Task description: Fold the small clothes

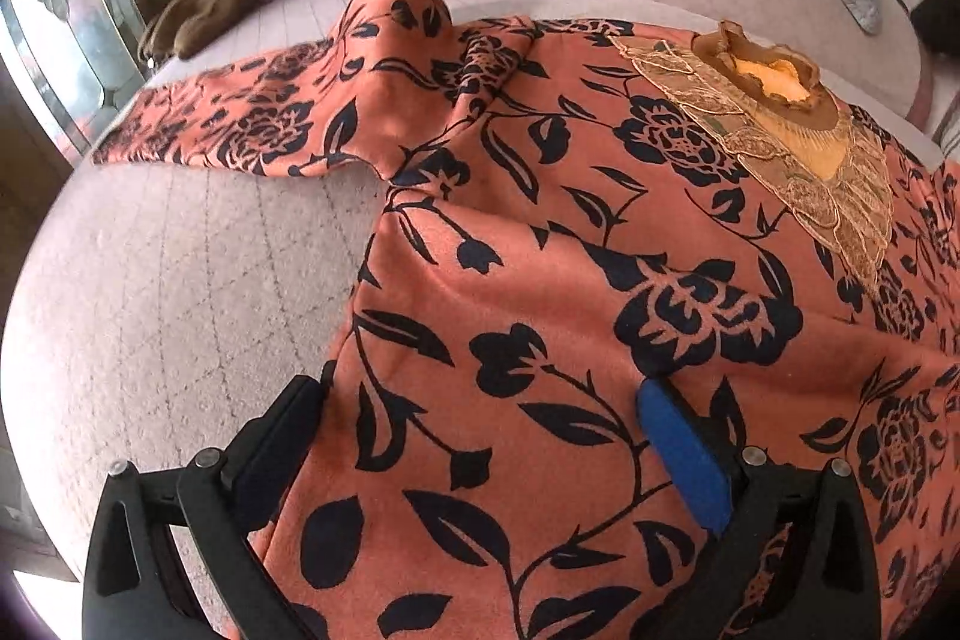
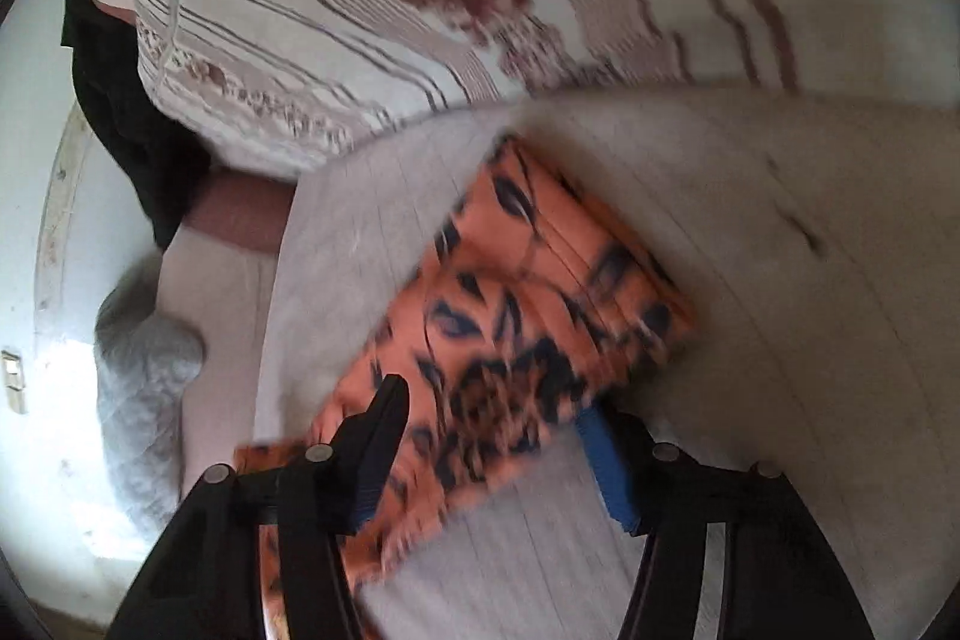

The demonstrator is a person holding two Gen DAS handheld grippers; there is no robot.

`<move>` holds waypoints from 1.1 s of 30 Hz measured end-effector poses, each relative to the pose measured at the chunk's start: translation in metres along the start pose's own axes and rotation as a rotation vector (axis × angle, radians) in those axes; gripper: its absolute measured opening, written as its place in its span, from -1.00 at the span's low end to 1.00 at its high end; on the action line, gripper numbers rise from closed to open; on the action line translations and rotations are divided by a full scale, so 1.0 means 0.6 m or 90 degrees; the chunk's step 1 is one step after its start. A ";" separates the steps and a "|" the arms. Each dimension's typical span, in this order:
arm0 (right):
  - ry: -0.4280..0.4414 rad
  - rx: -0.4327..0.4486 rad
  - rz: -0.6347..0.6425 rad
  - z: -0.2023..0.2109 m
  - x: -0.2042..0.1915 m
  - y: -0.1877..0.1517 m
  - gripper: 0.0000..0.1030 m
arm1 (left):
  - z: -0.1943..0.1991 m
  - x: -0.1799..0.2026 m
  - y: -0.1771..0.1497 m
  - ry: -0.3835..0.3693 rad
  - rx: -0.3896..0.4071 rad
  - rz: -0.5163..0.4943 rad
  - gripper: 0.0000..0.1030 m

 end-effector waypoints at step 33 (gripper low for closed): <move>0.234 -0.316 0.593 -0.071 -0.479 -0.980 0.73 | -0.010 -0.567 -0.018 0.132 0.029 0.358 0.87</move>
Point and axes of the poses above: each gripper's, at about its wrist camera, not at the fingertips, and z roughly against the way its jaws point, x to its right, y to its top, the point moved 4 cm from there along -z, roughly the way its jaws point, and after that the axes turned 14 degrees about -z, right-handed, at the moved point
